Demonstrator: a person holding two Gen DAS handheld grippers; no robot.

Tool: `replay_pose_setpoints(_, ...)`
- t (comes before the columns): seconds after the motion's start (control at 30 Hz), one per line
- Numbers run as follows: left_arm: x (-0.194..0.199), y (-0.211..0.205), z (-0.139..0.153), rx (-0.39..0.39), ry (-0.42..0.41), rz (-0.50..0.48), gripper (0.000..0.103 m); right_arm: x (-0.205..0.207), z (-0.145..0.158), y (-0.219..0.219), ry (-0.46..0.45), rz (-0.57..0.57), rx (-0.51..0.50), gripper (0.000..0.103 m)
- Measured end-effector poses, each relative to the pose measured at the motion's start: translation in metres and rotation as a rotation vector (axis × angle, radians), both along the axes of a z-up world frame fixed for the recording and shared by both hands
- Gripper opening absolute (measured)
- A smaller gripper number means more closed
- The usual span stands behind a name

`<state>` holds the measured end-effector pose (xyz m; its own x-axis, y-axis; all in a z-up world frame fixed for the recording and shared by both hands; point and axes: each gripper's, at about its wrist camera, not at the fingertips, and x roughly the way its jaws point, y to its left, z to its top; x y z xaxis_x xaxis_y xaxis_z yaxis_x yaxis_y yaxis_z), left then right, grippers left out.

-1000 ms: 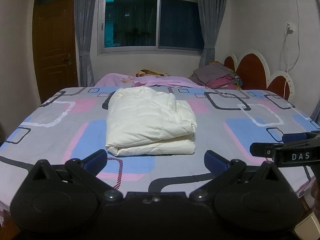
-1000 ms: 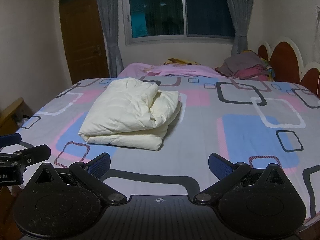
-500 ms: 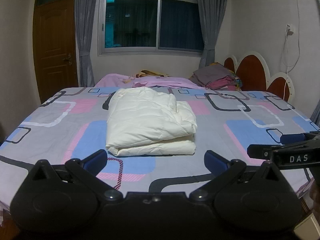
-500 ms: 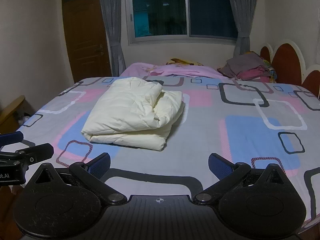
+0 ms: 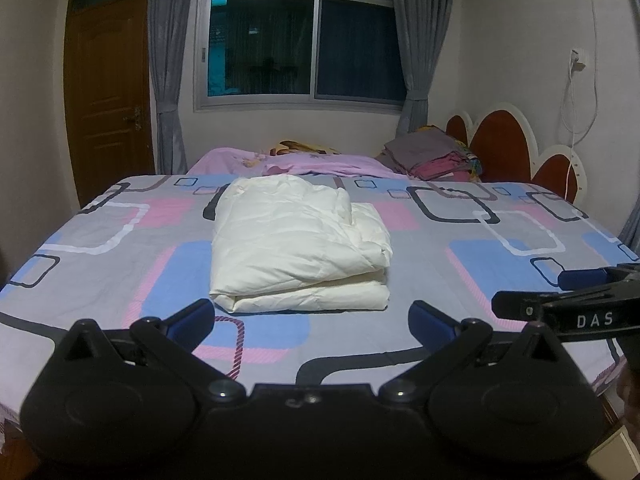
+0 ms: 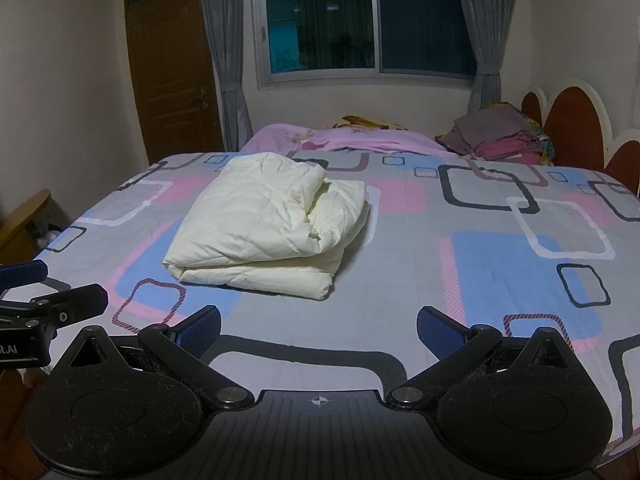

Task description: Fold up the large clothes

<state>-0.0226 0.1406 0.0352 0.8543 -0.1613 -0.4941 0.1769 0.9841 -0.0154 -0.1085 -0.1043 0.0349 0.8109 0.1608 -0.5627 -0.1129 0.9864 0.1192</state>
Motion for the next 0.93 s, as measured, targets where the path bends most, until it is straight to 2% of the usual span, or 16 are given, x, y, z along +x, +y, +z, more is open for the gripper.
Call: replay_pose_setpoints(0.93, 0.0027, 0.0003, -0.0013, 0.017, -0.009, -0.01, 0.103, 0.0015, 0.0003, -0.004, -0.005, 0.017, -0.001, 0.103)
